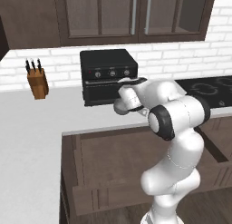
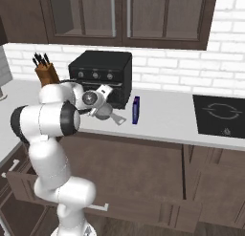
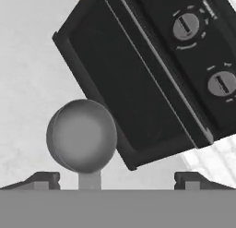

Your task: Pick the measuring cup from the drawer and place it on the counter.

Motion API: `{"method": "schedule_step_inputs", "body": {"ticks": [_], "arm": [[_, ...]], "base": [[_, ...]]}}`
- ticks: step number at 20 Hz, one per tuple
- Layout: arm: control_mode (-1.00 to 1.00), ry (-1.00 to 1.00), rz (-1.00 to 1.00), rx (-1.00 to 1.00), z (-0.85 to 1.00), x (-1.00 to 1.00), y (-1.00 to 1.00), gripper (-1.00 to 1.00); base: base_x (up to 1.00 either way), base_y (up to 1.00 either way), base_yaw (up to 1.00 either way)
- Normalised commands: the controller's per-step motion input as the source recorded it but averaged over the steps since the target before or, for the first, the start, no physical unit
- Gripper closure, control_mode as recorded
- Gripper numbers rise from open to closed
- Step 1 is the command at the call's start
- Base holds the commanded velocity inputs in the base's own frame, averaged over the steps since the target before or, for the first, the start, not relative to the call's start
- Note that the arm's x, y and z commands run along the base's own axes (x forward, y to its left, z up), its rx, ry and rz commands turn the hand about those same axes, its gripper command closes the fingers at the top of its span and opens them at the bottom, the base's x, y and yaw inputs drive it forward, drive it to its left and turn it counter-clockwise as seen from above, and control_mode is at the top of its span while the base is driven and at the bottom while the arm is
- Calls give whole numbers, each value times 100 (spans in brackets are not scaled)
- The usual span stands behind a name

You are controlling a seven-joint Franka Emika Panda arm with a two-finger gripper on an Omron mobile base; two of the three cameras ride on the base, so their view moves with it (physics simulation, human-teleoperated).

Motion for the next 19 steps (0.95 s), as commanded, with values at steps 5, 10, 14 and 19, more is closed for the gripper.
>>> {"method": "schedule_step_inputs", "body": {"ticks": [5, 10, 14, 19], "arm": [[-100, -28, 0, 0, 68, -84, -7, -100], [-100, -21, 0, 0, 72, -69, 0, -100], [-100, -14, 2, 0, 78, -60, 0, -100], [-100, -1, 2, 0, 62, -46, -1, -100]], "base": [[0, 0, 0], [0, 0, 0], [0, 0, 0], [0, 0, 0]]}}
